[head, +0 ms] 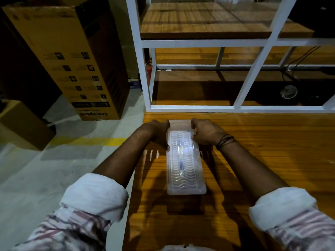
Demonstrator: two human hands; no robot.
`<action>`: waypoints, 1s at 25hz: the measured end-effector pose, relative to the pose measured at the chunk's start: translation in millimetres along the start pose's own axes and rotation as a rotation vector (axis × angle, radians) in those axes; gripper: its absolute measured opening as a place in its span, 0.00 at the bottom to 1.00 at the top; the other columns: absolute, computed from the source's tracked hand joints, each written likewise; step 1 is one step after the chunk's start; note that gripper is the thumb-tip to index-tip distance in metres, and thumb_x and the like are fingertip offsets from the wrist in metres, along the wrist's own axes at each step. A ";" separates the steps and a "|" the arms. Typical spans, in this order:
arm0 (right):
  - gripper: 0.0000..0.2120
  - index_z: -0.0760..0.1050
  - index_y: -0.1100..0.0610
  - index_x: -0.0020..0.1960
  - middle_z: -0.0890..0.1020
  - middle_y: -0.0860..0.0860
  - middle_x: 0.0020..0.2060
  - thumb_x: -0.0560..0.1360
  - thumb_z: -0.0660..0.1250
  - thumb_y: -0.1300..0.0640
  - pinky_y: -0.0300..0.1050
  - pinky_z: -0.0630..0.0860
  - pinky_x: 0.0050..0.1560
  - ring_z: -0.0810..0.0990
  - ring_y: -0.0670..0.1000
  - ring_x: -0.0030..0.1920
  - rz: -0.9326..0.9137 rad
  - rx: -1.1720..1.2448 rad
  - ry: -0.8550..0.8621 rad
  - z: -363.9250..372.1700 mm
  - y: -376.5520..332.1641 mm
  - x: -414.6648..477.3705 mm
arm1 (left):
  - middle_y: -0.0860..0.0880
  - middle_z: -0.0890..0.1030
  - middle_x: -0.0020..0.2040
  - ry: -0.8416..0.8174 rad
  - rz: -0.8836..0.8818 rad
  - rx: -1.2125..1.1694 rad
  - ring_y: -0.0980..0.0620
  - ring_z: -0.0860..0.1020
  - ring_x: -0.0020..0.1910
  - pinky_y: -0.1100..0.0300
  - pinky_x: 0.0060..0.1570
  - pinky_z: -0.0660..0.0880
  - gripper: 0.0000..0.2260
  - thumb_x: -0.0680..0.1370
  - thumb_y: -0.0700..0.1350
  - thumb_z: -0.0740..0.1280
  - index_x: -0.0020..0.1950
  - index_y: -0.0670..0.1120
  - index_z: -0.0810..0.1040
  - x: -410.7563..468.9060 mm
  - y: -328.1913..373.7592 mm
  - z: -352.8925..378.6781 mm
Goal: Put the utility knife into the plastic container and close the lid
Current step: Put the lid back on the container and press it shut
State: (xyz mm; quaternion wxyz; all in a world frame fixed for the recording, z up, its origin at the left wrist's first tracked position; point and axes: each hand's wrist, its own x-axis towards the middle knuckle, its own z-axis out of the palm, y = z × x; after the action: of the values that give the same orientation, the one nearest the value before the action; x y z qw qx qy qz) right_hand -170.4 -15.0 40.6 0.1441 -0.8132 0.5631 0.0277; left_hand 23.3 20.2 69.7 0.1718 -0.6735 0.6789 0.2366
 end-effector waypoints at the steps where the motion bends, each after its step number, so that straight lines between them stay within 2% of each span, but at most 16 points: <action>1: 0.16 0.72 0.52 0.57 0.80 0.55 0.56 0.72 0.71 0.53 0.51 0.76 0.52 0.76 0.59 0.57 0.004 0.016 0.025 3.8 0.6 -2.3 | 0.39 0.61 0.78 -0.008 0.000 -0.016 0.36 0.63 0.76 0.44 0.65 0.75 0.48 0.70 0.53 0.79 0.81 0.49 0.53 -0.5 -0.7 1.9; 3: 0.15 0.74 0.53 0.59 0.78 0.54 0.60 0.73 0.69 0.54 0.51 0.74 0.57 0.72 0.58 0.62 -0.001 0.018 0.101 13.2 1.2 -9.5 | 0.42 0.61 0.79 0.018 0.017 -0.016 0.37 0.59 0.78 0.43 0.67 0.73 0.45 0.72 0.53 0.78 0.80 0.48 0.55 -2.8 -0.9 9.0; 5: 0.14 0.77 0.54 0.59 0.78 0.53 0.59 0.74 0.68 0.56 0.52 0.74 0.58 0.72 0.58 0.61 -0.046 0.003 0.218 26.2 3.0 -16.8 | 0.44 0.64 0.78 0.102 0.050 0.079 0.38 0.57 0.78 0.41 0.71 0.68 0.37 0.74 0.52 0.75 0.78 0.47 0.62 -7.3 3.4 18.9; 9: 0.03 0.78 0.57 0.45 0.79 0.56 0.46 0.73 0.67 0.63 0.49 0.74 0.43 0.78 0.59 0.48 -0.129 0.168 0.457 53.8 3.7 -35.6 | 0.44 0.73 0.71 0.317 0.049 0.170 0.40 0.65 0.72 0.45 0.66 0.71 0.24 0.76 0.47 0.73 0.72 0.47 0.74 -21.1 14.4 38.3; 12: 0.03 0.79 0.58 0.43 0.80 0.55 0.44 0.72 0.68 0.64 0.47 0.75 0.41 0.79 0.59 0.47 -0.118 0.183 0.448 55.9 0.2 -45.1 | 0.45 0.81 0.61 0.458 0.034 0.104 0.43 0.76 0.63 0.51 0.57 0.77 0.13 0.76 0.44 0.73 0.60 0.47 0.83 -29.1 15.7 52.8; 14: 0.04 0.79 0.57 0.45 0.81 0.55 0.47 0.73 0.66 0.63 0.49 0.77 0.43 0.79 0.59 0.50 -0.092 0.183 0.371 55.4 2.0 -53.1 | 0.46 0.82 0.59 0.485 0.028 0.020 0.43 0.79 0.59 0.52 0.54 0.79 0.11 0.76 0.45 0.74 0.57 0.47 0.85 -33.5 11.6 59.4; 17: 0.14 0.78 0.55 0.59 0.80 0.54 0.63 0.75 0.66 0.59 0.53 0.77 0.60 0.77 0.58 0.63 -0.116 0.210 0.271 57.9 11.1 -71.9 | 0.48 0.79 0.67 0.416 0.081 -0.051 0.45 0.77 0.64 0.50 0.60 0.77 0.21 0.73 0.53 0.76 0.65 0.49 0.81 -44.9 4.6 65.5; 19: 0.21 0.74 0.53 0.68 0.72 0.51 0.73 0.76 0.67 0.55 0.50 0.70 0.70 0.70 0.56 0.71 -0.158 0.143 0.150 53.6 14.5 -84.1 | 0.49 0.72 0.75 0.346 0.134 0.066 0.45 0.73 0.70 0.49 0.65 0.75 0.31 0.72 0.59 0.76 0.72 0.49 0.75 -54.1 2.9 70.6; 22: 0.32 0.63 0.52 0.77 0.58 0.50 0.80 0.76 0.68 0.48 0.52 0.63 0.74 0.61 0.58 0.76 -0.204 0.001 -0.039 39.2 14.1 -93.4 | 0.51 0.57 0.83 0.206 0.166 0.132 0.41 0.67 0.75 0.46 0.67 0.73 0.44 0.69 0.62 0.76 0.79 0.47 0.64 -64.1 4.8 71.9; 25: 0.50 0.49 0.50 0.80 0.45 0.47 0.81 0.68 0.74 0.40 0.55 0.59 0.76 0.52 0.59 0.79 -0.194 -0.009 -0.256 29.8 19.3 -95.1 | 0.51 0.47 0.84 0.064 0.166 0.112 0.39 0.61 0.78 0.41 0.69 0.71 0.60 0.60 0.67 0.79 0.82 0.48 0.52 -68.5 4.2 68.8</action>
State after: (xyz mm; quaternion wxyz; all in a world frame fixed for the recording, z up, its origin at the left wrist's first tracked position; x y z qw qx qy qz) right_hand -219.3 72.9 27.8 0.2131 -0.8543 0.4588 0.1198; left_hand 15.6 115.2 50.8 0.1672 -0.6114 0.7497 0.1903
